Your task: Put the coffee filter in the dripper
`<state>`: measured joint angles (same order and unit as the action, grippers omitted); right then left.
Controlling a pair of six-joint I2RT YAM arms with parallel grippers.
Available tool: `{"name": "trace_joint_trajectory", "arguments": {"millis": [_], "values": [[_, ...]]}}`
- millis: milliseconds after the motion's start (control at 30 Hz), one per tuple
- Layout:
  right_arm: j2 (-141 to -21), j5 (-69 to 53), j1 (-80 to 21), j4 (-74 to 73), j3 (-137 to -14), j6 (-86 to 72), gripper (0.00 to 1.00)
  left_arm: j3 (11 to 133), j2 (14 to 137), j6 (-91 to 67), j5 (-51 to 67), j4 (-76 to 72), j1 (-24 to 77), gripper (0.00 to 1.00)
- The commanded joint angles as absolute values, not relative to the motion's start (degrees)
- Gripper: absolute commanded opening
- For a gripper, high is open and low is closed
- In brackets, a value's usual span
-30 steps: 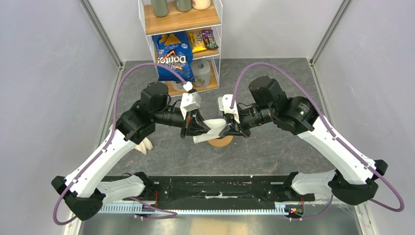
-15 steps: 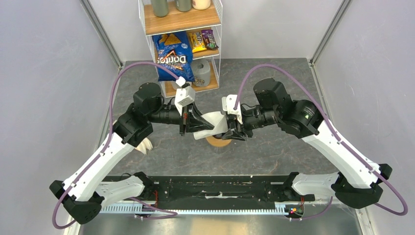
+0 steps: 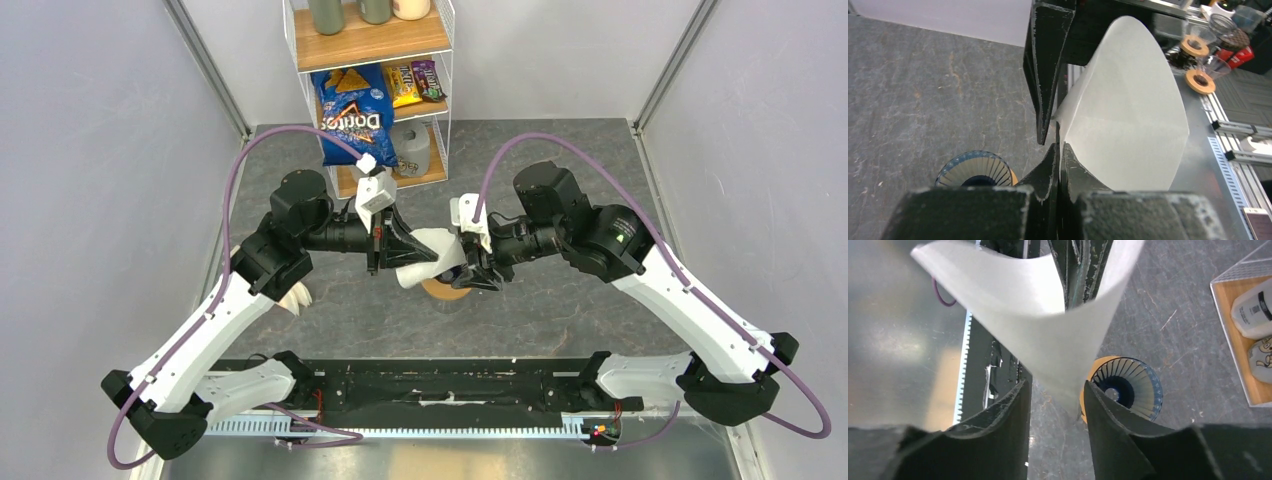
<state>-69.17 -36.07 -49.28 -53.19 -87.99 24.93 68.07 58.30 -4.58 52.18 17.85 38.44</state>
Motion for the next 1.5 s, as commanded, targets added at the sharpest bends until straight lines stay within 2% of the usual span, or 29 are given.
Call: {"name": "trace_joint_trajectory", "arguments": {"millis": [0,67,333,700,900,1333,1367,1467], "values": [[-67.9,-33.4,-49.0,-51.5,-87.7,23.6,0.66,70.5,58.6,-6.0,46.3,20.5,38.1,0.02],[-66.9,-31.5,-48.5,-51.6,-87.0,22.9,0.75,72.8,60.4,-4.2,43.9,26.3,38.1,0.02],[-64.8,-27.9,-38.4,-52.8,-86.7,14.0,0.88,84.0,70.0,2.8,35.3,46.2,39.8,0.02],[-61.5,-27.0,-30.9,-53.2,-83.1,2.1,0.85,90.3,80.0,3.2,26.2,55.0,43.6,0.02],[-63.4,-23.6,-28.9,-50.5,-81.1,-3.5,0.78,89.0,81.4,1.9,22.0,53.2,44.4,0.02],[-66.1,-22.2,-28.6,-48.0,-80.8,-3.7,0.82,84.3,85.3,-2.4,18.6,46.6,45.3,0.03],[-66.1,-22.4,-28.6,-48.3,-81.0,-3.2,0.82,84.3,85.7,-2.5,19.3,46.3,45.3,0.07],[-66.7,-23.0,-28.6,-50.1,-82.4,-0.6,0.84,84.9,86.4,-2.5,20.5,46.8,45.3,0.33]]}}
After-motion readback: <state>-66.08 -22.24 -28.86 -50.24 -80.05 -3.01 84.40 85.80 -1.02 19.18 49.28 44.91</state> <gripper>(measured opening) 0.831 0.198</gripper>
